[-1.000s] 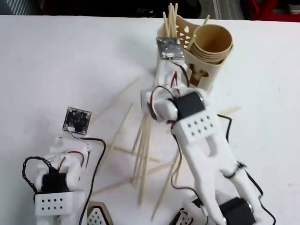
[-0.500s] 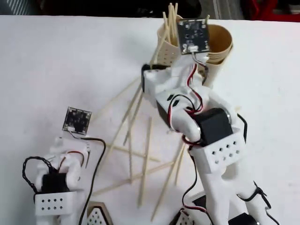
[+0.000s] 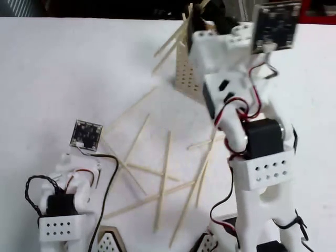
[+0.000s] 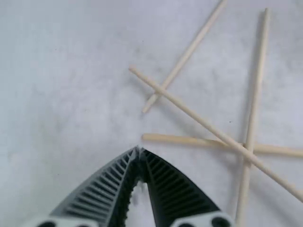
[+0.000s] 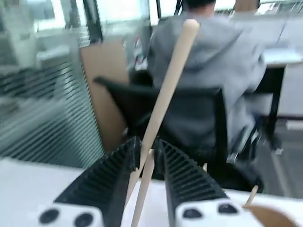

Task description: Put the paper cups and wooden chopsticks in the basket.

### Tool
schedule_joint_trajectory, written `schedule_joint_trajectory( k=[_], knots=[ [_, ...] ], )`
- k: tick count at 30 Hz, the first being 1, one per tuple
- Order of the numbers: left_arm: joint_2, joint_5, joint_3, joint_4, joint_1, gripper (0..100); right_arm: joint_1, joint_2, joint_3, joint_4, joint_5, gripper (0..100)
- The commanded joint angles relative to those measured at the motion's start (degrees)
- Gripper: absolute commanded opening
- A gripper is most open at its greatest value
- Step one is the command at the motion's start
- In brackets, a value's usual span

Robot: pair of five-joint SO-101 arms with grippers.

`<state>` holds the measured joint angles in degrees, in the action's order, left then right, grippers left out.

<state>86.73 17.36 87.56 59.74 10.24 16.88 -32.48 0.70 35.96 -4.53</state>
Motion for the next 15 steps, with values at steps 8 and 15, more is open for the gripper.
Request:
schedule_joint_trajectory(
  k=[8, 15],
  knots=[
    [0.57, 0.70, -0.35, -1.32, -0.04, 3, -11.12, 6.99, -2.90, -17.01, 1.23, 1.6],
    [0.57, 0.70, -0.35, -1.32, -0.04, 3, -13.14, 11.12, -2.55, -17.19, 1.49, 1.6]
  ],
)
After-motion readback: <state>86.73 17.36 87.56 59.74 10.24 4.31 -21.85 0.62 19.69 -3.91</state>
